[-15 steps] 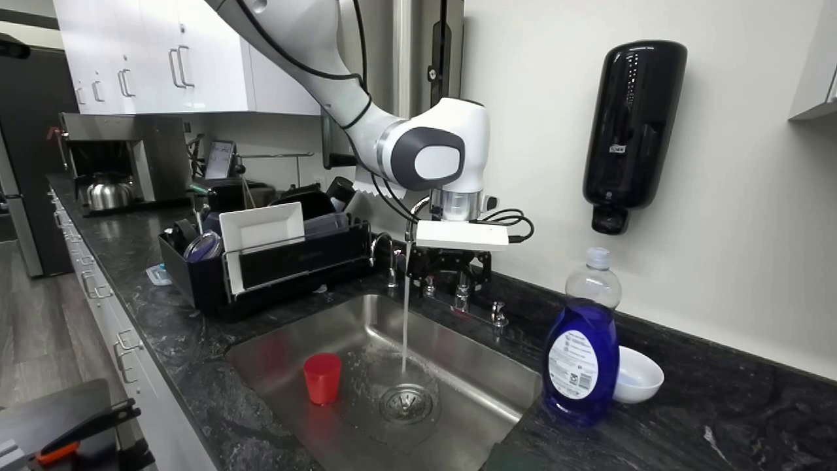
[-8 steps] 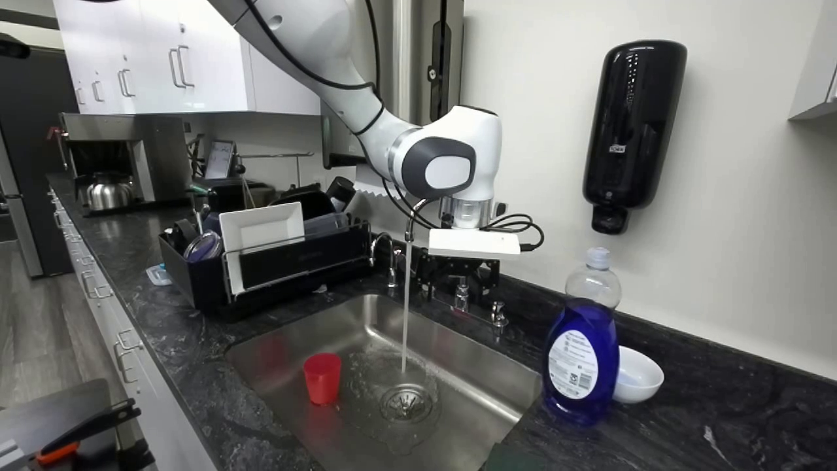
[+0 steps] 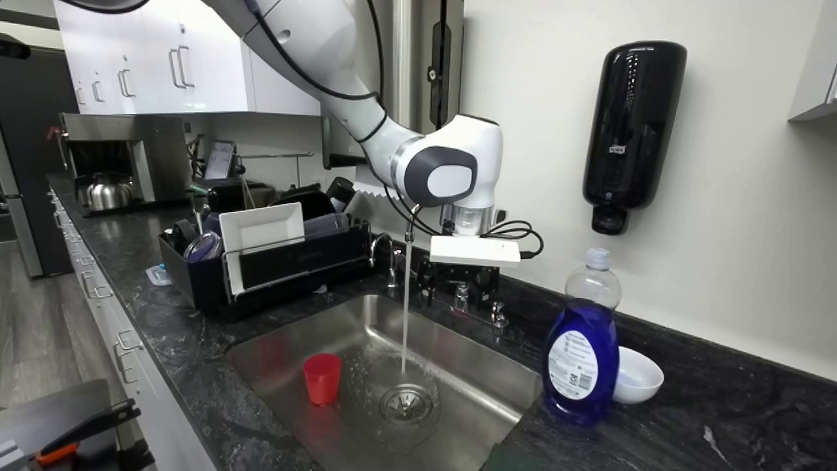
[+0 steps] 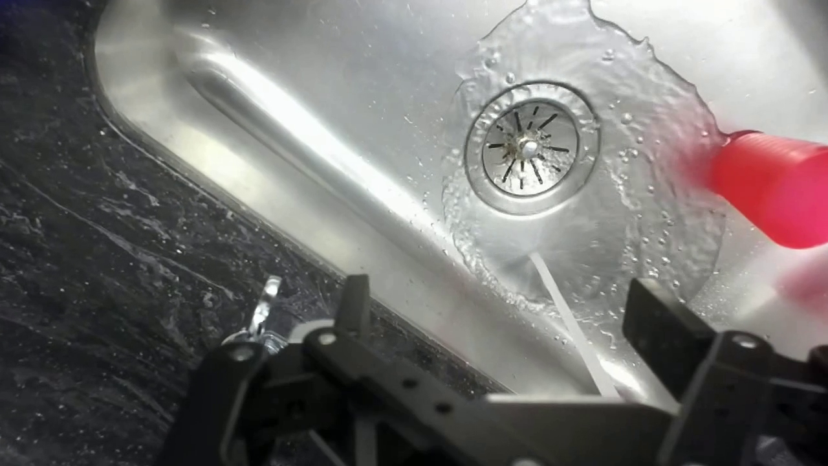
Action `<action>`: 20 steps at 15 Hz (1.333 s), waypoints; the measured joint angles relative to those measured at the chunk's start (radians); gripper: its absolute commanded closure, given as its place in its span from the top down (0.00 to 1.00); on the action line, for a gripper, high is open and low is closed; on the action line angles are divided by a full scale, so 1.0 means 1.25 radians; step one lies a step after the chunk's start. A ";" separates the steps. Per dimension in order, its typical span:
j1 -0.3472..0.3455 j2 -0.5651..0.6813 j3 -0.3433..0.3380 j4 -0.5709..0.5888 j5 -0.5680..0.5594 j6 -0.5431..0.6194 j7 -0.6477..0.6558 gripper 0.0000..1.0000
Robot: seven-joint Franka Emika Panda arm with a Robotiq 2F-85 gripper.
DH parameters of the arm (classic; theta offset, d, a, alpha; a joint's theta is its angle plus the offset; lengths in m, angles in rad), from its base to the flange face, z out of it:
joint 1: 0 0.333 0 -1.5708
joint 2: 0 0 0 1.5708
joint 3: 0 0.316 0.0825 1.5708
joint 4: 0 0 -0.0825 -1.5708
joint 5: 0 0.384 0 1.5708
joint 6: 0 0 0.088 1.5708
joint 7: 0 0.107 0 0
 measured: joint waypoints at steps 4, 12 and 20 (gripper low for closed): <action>0.000 0.018 -0.001 0.017 -0.005 0.013 -0.002 1.00; 0.000 0.044 -0.004 0.045 -0.030 0.053 -0.002 1.00; 0.000 0.055 -0.004 0.049 -0.037 0.062 -0.002 1.00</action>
